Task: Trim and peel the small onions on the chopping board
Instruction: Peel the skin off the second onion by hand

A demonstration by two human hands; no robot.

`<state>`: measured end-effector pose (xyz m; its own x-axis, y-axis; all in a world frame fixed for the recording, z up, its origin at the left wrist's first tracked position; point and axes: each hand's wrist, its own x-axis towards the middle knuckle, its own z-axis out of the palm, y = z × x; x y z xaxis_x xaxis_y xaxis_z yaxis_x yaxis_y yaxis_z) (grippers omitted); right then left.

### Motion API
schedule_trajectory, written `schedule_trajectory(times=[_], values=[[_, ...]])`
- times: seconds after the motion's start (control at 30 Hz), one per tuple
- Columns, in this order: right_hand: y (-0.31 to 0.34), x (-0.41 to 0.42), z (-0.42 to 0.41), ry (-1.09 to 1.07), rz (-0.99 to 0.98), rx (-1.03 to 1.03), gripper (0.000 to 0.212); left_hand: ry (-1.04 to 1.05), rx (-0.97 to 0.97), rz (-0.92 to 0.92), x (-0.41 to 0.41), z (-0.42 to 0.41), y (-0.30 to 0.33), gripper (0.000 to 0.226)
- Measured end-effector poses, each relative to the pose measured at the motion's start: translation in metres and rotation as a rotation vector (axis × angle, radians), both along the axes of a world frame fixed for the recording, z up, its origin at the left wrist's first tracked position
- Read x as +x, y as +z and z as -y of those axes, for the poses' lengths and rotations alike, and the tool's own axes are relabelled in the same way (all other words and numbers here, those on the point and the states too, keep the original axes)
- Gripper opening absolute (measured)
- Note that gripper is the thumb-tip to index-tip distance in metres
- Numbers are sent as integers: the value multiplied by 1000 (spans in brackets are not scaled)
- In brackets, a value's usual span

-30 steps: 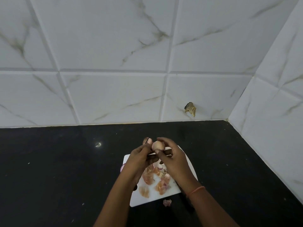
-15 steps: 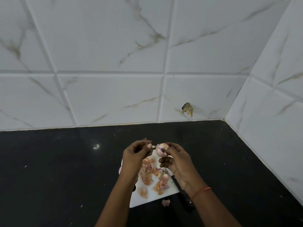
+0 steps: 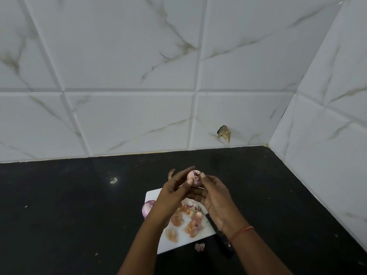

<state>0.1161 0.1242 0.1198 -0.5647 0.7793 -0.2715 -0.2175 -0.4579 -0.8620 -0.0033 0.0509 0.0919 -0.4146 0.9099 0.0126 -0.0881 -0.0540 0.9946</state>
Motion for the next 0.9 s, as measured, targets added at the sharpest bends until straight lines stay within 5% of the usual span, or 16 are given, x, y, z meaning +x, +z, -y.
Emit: schedule_trajectory(times=[0.2,0.4,0.9], values=[[-9,2,-2,-124,316,471,5,0,40,73,0,1,1,36],[-5,6,5,-126,354,967,17,68,77,117,1,3,5,32],[-6,6,8,-244,464,1098,13,113,71,146,2,6,11,39]])
